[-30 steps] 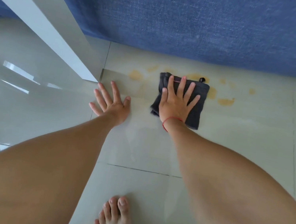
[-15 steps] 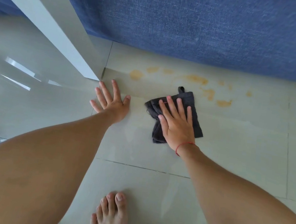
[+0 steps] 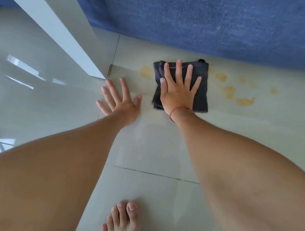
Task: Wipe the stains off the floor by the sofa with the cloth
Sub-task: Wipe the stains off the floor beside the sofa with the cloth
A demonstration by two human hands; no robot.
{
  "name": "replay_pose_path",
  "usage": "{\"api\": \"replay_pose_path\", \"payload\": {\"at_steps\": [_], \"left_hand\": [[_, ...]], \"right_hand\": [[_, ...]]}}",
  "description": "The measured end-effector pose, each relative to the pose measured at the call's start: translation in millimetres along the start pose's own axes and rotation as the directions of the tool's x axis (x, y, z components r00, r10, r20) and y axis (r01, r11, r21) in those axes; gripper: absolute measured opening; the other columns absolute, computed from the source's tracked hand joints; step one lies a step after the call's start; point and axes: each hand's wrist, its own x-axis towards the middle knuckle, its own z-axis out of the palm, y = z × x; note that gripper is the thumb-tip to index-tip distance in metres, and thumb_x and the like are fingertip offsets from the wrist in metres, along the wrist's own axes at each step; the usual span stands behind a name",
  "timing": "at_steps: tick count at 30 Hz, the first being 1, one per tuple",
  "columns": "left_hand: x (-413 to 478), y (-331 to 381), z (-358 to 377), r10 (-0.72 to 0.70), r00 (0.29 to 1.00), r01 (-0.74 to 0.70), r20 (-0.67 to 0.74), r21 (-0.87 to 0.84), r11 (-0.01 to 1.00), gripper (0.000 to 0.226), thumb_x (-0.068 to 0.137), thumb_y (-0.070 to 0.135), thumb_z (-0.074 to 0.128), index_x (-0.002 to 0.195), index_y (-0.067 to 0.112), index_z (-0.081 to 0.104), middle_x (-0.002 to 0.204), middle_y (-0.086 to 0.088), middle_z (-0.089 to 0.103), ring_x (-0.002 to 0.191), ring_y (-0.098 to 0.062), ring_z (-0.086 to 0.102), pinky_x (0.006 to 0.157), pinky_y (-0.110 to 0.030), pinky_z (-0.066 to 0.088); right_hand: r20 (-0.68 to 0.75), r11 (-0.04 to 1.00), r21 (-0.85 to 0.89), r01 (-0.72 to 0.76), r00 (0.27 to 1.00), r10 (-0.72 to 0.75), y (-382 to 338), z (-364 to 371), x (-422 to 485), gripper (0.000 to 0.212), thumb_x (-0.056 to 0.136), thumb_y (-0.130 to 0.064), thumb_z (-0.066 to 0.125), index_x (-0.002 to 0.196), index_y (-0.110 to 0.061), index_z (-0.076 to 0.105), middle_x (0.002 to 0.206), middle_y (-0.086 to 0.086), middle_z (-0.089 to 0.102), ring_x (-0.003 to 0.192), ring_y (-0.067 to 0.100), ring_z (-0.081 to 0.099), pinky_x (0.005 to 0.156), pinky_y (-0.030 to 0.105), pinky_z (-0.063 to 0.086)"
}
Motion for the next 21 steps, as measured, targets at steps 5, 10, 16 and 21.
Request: {"api": "replay_pose_path", "payload": {"at_steps": [5, 10, 16, 21], "left_hand": [[-2.7, -0.2, -3.2, 0.007, 1.0, -0.007, 0.024, -0.008, 1.0, 0.069, 0.098, 0.057, 0.016, 0.151, 0.033, -0.021, 0.157, -0.005, -0.033, 0.147, -0.025, -0.026, 0.116, -0.054, -0.011], [-2.1, -1.0, -3.2, 0.016, 0.999, -0.016, 0.033, 0.001, 1.0, 0.07, 0.097, 0.058, 0.015, 0.151, 0.032, -0.02, 0.157, -0.006, -0.032, 0.147, -0.025, -0.025, 0.116, -0.053, -0.01], [-2.0, -1.1, -1.7, 0.015, 1.0, -0.014, 0.009, -0.022, 1.0, 0.069, 0.098, 0.056, 0.017, 0.152, 0.033, -0.018, 0.158, -0.007, -0.03, 0.147, -0.025, -0.024, 0.115, -0.053, -0.011], [-1.5, -1.8, -1.1, 0.01, 1.0, -0.01, 0.014, -0.018, 1.0, 0.068, 0.098, 0.056, 0.016, 0.151, 0.033, -0.02, 0.157, -0.006, -0.032, 0.146, -0.025, -0.026, 0.115, -0.054, -0.012]], "right_hand": [[0.033, 0.968, -0.057, 0.243, 0.97, -0.241, 18.7, 2.8, -36.1, 0.051, 0.099, -0.044, 0.019, 0.149, -0.034, 0.026, 0.162, -0.005, 0.014, 0.15, 0.028, 0.007, 0.118, 0.055, 0.003], [0.043, 0.962, -0.073, 0.264, 0.964, -0.261, 62.9, -0.9, -57.8, 0.053, 0.098, -0.042, 0.016, 0.148, -0.034, 0.03, 0.159, -0.009, 0.022, 0.149, 0.023, 0.016, 0.119, 0.046, 0.006], [-0.023, 0.997, 0.006, -0.079, 0.997, 0.079, 45.1, -3.4, -31.9, 0.049, 0.103, -0.041, 0.019, 0.151, -0.037, 0.013, 0.162, -0.011, 0.003, 0.15, 0.019, -0.002, 0.119, 0.049, -0.005], [0.06, 0.992, 0.046, -0.121, 0.991, 0.118, -0.3, -8.1, 7.3, 0.051, 0.102, -0.043, 0.017, 0.151, -0.039, 0.006, 0.162, -0.005, -0.009, 0.148, 0.03, -0.013, 0.114, 0.059, -0.01]]}}
